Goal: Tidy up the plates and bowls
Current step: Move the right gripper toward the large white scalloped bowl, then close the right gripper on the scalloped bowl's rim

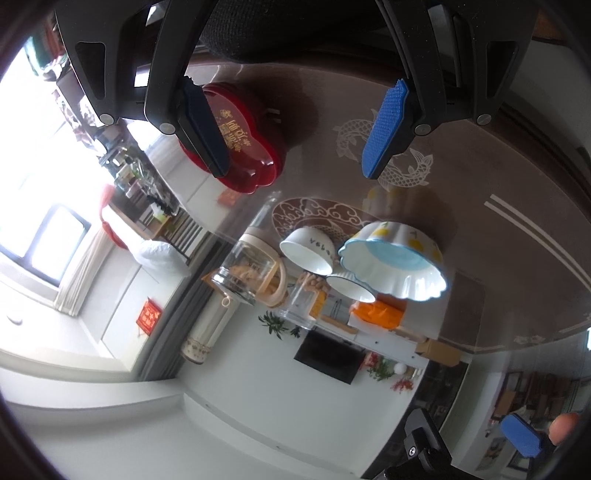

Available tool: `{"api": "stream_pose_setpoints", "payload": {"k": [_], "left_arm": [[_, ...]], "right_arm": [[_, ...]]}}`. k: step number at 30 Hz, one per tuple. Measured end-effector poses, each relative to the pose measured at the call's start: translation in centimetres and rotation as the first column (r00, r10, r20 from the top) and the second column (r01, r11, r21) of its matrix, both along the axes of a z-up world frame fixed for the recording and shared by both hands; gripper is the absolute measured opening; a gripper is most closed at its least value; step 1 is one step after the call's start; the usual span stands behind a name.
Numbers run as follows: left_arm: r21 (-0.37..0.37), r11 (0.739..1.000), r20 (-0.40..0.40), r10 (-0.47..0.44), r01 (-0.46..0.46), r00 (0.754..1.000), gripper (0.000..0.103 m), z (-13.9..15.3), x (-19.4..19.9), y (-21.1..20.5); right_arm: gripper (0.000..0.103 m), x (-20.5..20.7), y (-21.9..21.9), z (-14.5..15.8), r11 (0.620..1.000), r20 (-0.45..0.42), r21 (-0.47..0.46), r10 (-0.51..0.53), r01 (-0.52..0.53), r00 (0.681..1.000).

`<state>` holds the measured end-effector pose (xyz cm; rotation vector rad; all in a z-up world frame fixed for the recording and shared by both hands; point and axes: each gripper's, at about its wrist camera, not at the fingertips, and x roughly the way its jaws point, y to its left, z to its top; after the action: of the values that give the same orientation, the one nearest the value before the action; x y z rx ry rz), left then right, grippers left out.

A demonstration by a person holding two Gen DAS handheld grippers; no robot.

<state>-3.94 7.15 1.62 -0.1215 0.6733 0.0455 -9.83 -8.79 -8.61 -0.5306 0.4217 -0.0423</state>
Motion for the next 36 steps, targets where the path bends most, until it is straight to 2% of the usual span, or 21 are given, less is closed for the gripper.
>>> {"api": "stream_pose_setpoints", "payload": {"k": [5, 10, 12, 14, 17, 19, 21, 23, 25, 27, 28, 30, 32, 33, 34, 36], "left_arm": [[-0.058, 0.997, -0.082, -0.059, 0.055, 0.995, 0.098, -1.8, 1.2, 0.9], [-0.120, 0.992, -0.160, -0.049, 0.029, 0.986, 0.098, -5.4, 2.1, 3.9], [-0.139, 0.990, -0.186, -0.048, 0.023, 0.981, 0.098, -6.5, 3.2, 5.5], [-0.165, 0.986, -0.212, -0.061, 0.026, 0.975, 0.098, -7.3, 4.9, 6.8], [-0.215, 0.976, -0.250, -0.102, 0.047, 0.963, 0.098, -8.2, 9.3, 8.1], [-0.218, 0.974, -0.285, -0.121, 0.059, 0.951, 0.097, -8.9, 12.8, 8.3], [-0.201, 0.977, -0.317, -0.130, 0.067, 0.940, 0.096, -9.7, 16.0, 8.0], [-0.198, 0.976, -0.348, -0.156, 0.090, 0.924, 0.084, -10.6, 18.5, 7.5], [-0.203, 0.973, -0.375, -0.178, 0.107, 0.910, 0.077, -11.4, 20.2, 6.8], [-0.188, 0.976, -0.391, -0.178, 0.111, 0.903, 0.072, -12.2, 21.3, 6.1], [-0.176, 0.978, -0.399, -0.172, 0.110, 0.901, 0.068, -12.6, 21.8, 5.9], [-0.157, 0.982, -0.413, -0.165, 0.109, 0.896, 0.061, -13.3, 22.8, 5.6], [-0.142, 0.985, -0.428, -0.152, 0.100, 0.891, 0.051, -14.1, 23.5, 5.5], [-0.140, 0.985, -0.436, -0.151, 0.099, 0.887, 0.050, -14.4, 23.8, 5.4], [-0.138, 0.986, -0.444, -0.150, 0.098, 0.883, 0.047, -14.8, 24.0, 5.3], [-0.132, 0.986, -0.457, -0.151, 0.101, 0.877, 0.040, -15.4, 24.4, 5.0]], "right_arm": [[0.078, 0.0, 0.2, -0.3, 1.000, 0.001, -0.020, 0.003, -0.003, 1.000], [0.078, 0.2, 0.1, -0.1, 1.000, -0.007, 0.012, 0.006, -0.006, 1.000], [0.078, 0.7, -0.1, 0.6, 0.997, -0.050, 0.059, 0.045, -0.042, 0.998], [0.078, 2.3, -0.5, 1.9, 0.984, -0.117, 0.154, 0.109, -0.090, 0.987], [0.078, 7.0, -0.8, 4.2, 0.967, -0.192, 0.232, 0.150, -0.103, 0.970], [0.078, 11.7, -1.5, 5.0, 0.948, -0.270, 0.311, 0.160, -0.072, 0.949], [0.078, 16.7, -2.9, 5.0, 0.904, -0.344, 0.428, 0.151, 0.011, 0.927], [0.077, 21.1, -4.3, 4.4, 0.848, -0.423, 0.516, 0.129, 0.122, 0.897], [0.078, 24.5, -4.7, 3.3, 0.789, -0.498, 0.586, 0.170, 0.185, 0.850], [0.077, 26.9, -4.8, 2.0, 0.748, -0.554, 0.621, 0.205, 0.236, 0.807], [0.077, 27.9, -4.5, 1.3, 0.739, -0.574, 0.623, 0.210, 0.256, 0.791], [0.075, 29.4, -3.7, 0.1, 0.746, -0.601, 0.609, 0.214, 0.268, 0.770], [0.055, 30.5, -2.6, -1.1, 0.752, -0.634, 0.599, 0.237, 0.274, 0.736], [0.040, 30.9, -2.4, -1.7, 0.751, -0.653, 0.596, 0.247, 0.285, 0.715], [0.035, 31.2, -2.0, -2.0, 0.753, -0.665, 0.589, 0.247, 0.292, 0.705], [0.035, 31.7, -1.7, -2.6, 0.767, -0.670, 0.570, 0.226, 0.295, 0.707]]}}
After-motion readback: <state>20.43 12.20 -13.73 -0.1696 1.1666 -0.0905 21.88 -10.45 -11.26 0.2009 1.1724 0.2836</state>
